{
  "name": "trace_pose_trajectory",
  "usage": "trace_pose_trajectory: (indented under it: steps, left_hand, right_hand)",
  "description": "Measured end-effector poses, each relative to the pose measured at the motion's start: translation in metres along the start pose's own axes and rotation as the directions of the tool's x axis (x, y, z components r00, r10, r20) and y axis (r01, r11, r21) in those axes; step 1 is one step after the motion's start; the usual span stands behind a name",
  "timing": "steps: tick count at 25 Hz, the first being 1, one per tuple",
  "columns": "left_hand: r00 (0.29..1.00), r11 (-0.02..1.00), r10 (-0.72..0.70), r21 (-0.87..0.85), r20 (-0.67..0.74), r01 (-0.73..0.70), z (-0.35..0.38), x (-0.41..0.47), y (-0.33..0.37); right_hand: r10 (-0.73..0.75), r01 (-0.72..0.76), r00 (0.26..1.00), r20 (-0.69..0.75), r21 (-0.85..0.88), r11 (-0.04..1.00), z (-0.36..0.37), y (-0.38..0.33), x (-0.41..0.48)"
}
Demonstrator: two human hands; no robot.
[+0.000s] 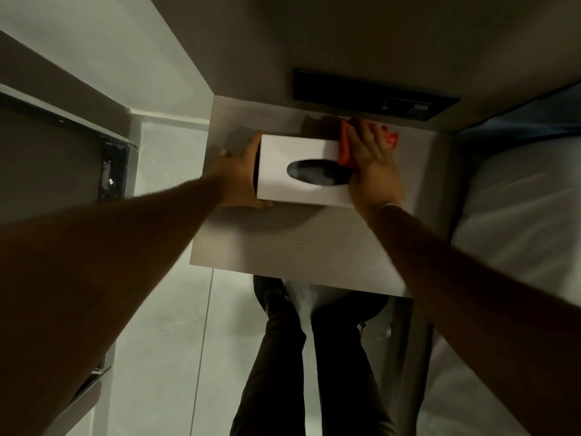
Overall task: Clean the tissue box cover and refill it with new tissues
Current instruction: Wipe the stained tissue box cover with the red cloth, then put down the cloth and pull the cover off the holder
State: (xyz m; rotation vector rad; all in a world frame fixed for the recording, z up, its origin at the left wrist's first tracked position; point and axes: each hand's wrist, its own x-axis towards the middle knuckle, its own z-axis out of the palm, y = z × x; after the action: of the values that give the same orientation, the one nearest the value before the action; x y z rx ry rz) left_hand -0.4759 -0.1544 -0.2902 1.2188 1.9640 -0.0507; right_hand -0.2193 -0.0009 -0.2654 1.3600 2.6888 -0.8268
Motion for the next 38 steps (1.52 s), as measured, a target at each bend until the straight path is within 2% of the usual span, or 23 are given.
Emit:
trace_pose_trajectory:
  steps: [4, 7, 10, 12, 14, 15, 16, 17, 18, 19, 20, 21, 22, 23, 25, 26, 27, 28, 29, 31, 34, 36, 38]
  left_hand:
    - [1.0, 1.0, 0.002, -0.007, -0.009, -0.002, -0.001, -0.001, 0.002]
    - [0.998, 0.999, 0.027, 0.031, -0.048, -0.026, 0.0, -0.004, 0.003]
    - [0.992, 0.996, 0.086, 0.031, -0.096, -0.083, 0.001, -0.005, 0.001]
    - [0.995, 0.997, 0.067, 0.028, -0.07, -0.065, 0.001, -0.004, 0.001]
    - [1.0, 1.0, 0.007, -0.001, -0.027, -0.007, 0.001, -0.002, 0.004]
    - [0.998, 0.993, -0.057, -0.103, -0.009, 0.056, 0.001, -0.001, 0.004]
    - [0.988, 0.939, -0.151, -0.31, 0.012, 0.147, -0.001, -0.003, 0.008]
    - [0.963, 0.778, -0.265, -0.58, 0.048, 0.243, -0.002, -0.004, 0.011]
    - [0.933, 0.614, -0.351, -0.733, 0.078, 0.292, -0.004, -0.004, 0.012]
    - [0.908, 0.476, -0.409, -0.826, 0.095, 0.301, -0.004, -0.004, 0.014]
    - [0.895, 0.398, -0.438, -0.876, 0.077, 0.271, -0.004, -0.006, 0.015]
    - [0.894, 0.363, -0.442, -0.898, 0.072, 0.251, -0.006, -0.013, 0.019]
    - [0.91, 0.387, -0.411, -0.893, 0.058, 0.231, -0.007, -0.019, 0.022]
    - [0.93, 0.441, -0.362, -0.867, 0.065, 0.233, -0.01, -0.027, 0.027]
    - [0.975, 0.754, -0.199, -0.621, 0.095, 0.214, -0.011, -0.034, 0.026]
    - [0.981, 0.851, -0.15, -0.488, 0.126, 0.193, -0.01, -0.038, 0.02]
    - [0.989, 0.959, -0.114, -0.249, 0.099, 0.136, -0.009, -0.043, 0.017]
    - [0.996, 0.996, -0.083, -0.029, 0.012, 0.083, -0.005, -0.047, 0.013]
    - [0.994, 0.995, -0.066, 0.067, -0.09, 0.072, -0.004, -0.056, 0.016]
    - [0.968, 1.0, -0.013, 0.0, -0.252, 0.013, 0.002, -0.079, 0.032]
    - [0.899, 0.979, 0.203, 0.05, -0.389, -0.2, 0.02, -0.102, 0.105]
    - [0.805, 0.91, 0.413, 0.149, -0.426, -0.387, 0.03, -0.103, 0.186]
    - [0.696, 0.832, 0.547, 0.207, -0.465, -0.515, 0.036, -0.099, 0.278]
  right_hand:
    - [0.044, -0.043, 0.999, -0.027, 0.055, 0.998, 0.001, 0.028, -0.058]
    - [0.118, -0.107, 0.992, -0.053, 0.178, 0.978, 0.021, 0.017, -0.104]
    - [0.152, -0.135, 0.985, -0.086, 0.183, 0.974, 0.042, -0.009, -0.111]
    - [0.132, -0.124, 0.991, -0.033, 0.178, 0.976, 0.053, -0.041, -0.107]
    - [0.046, -0.058, 0.997, 0.068, 0.192, 0.98, 0.062, -0.084, -0.102]
    - [0.004, -0.029, 0.993, 0.115, 0.217, 0.976, 0.066, -0.106, -0.098]
    - [-0.022, -0.016, 0.989, 0.148, 0.252, 0.968, 0.069, -0.126, -0.093]
    - [-0.029, -0.024, 0.985, 0.171, 0.3, 0.954, 0.069, -0.144, -0.085]
    - [-0.025, -0.044, 0.982, 0.19, 0.352, 0.935, 0.067, -0.157, -0.076]
    - [-0.006, -0.082, 0.977, 0.212, 0.405, 0.91, 0.063, -0.166, -0.068]
    - [0.024, -0.134, 0.972, 0.234, 0.466, 0.874, 0.057, -0.17, -0.062]
    - [0.063, -0.188, 0.968, 0.245, 0.529, 0.827, 0.049, -0.172, -0.058]
    - [0.107, -0.229, 0.966, 0.237, 0.577, 0.784, 0.039, -0.171, -0.056]
    - [0.161, -0.266, 0.961, 0.223, 0.599, 0.755, 0.028, -0.166, -0.055]
    - [0.262, -0.342, 0.94, 0.22, 0.603, 0.721, 0.004, -0.15, -0.053]
    - [0.298, -0.379, 0.925, 0.235, 0.615, 0.692, -0.008, -0.139, -0.054]
    - [0.329, -0.41, 0.911, 0.25, 0.647, 0.643, -0.022, -0.126, -0.057]
    - [0.352, -0.43, 0.899, 0.26, 0.673, 0.602, -0.036, -0.113, -0.061]
    - [0.365, -0.428, 0.898, 0.244, 0.674, 0.603, -0.052, -0.1, -0.067]
    - [0.374, -0.378, 0.916, 0.145, 0.626, 0.682, -0.084, -0.074, -0.086]
    - [0.44, -0.306, 0.897, -0.039, 0.664, 0.682, -0.138, -0.034, -0.122]
    - [0.511, -0.271, 0.844, -0.165, 0.691, 0.67, -0.177, -0.005, -0.145]
    - [0.551, -0.256, 0.788, -0.274, 0.669, 0.698, -0.218, 0.031, -0.167]
